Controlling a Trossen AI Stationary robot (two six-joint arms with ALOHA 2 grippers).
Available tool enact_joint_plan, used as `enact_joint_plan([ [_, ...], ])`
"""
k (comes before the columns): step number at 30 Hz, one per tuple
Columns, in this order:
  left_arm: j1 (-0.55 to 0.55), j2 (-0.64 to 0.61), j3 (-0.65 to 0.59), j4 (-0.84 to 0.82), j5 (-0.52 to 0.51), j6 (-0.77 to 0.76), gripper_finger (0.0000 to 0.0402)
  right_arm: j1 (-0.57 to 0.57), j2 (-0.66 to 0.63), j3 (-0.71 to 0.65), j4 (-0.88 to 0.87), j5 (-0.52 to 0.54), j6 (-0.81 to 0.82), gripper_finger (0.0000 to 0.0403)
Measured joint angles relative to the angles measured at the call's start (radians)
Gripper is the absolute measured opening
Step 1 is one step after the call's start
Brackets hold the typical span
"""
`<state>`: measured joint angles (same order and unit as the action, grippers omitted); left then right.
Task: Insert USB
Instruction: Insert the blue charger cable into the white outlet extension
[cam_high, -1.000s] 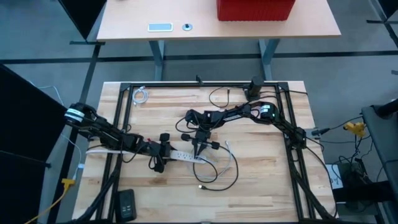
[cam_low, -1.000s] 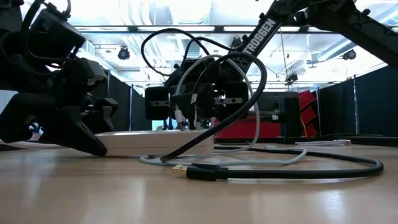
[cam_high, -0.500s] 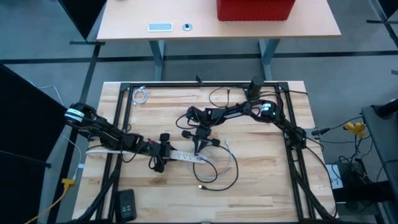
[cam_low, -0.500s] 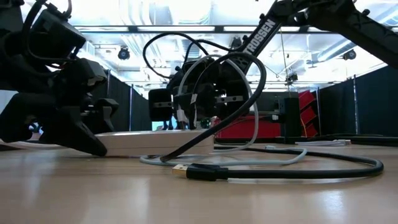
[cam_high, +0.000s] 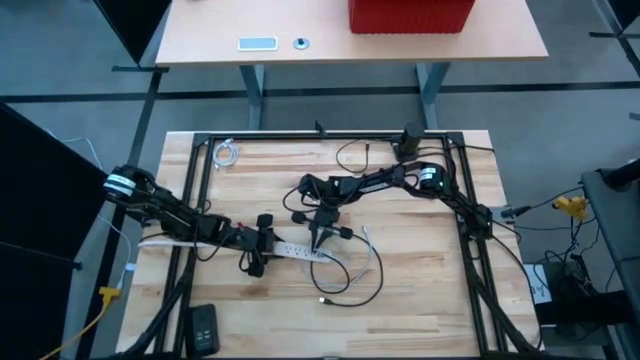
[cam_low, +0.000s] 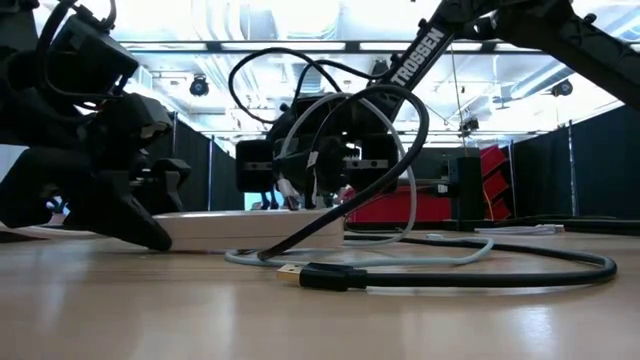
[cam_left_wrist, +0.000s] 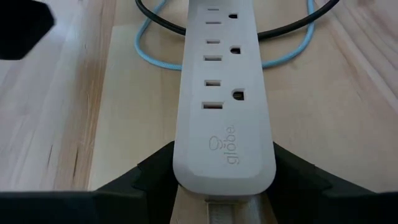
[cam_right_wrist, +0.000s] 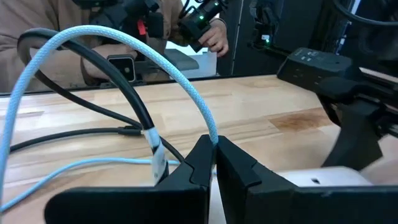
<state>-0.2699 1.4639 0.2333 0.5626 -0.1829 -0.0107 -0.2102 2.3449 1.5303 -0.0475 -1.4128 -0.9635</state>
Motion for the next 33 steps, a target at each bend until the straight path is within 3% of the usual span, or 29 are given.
enact_joint_plan([
  [15,0.000,0.000,0.000,-0.003,0.000,0.001,0.0193,-0.005,-0.012,0.000,-0.047,-0.004,0.015,0.0000],
  [24,0.000,0.000,0.000,-0.003,0.002,0.001,0.0193,-0.004,-0.040,-0.001,-0.153,0.024,-0.087,0.0000],
  [33,0.000,-0.004,0.000,-0.003,0.002,0.001,0.0193,0.018,-0.040,-0.001,-0.138,0.049,-0.188,0.0000],
])
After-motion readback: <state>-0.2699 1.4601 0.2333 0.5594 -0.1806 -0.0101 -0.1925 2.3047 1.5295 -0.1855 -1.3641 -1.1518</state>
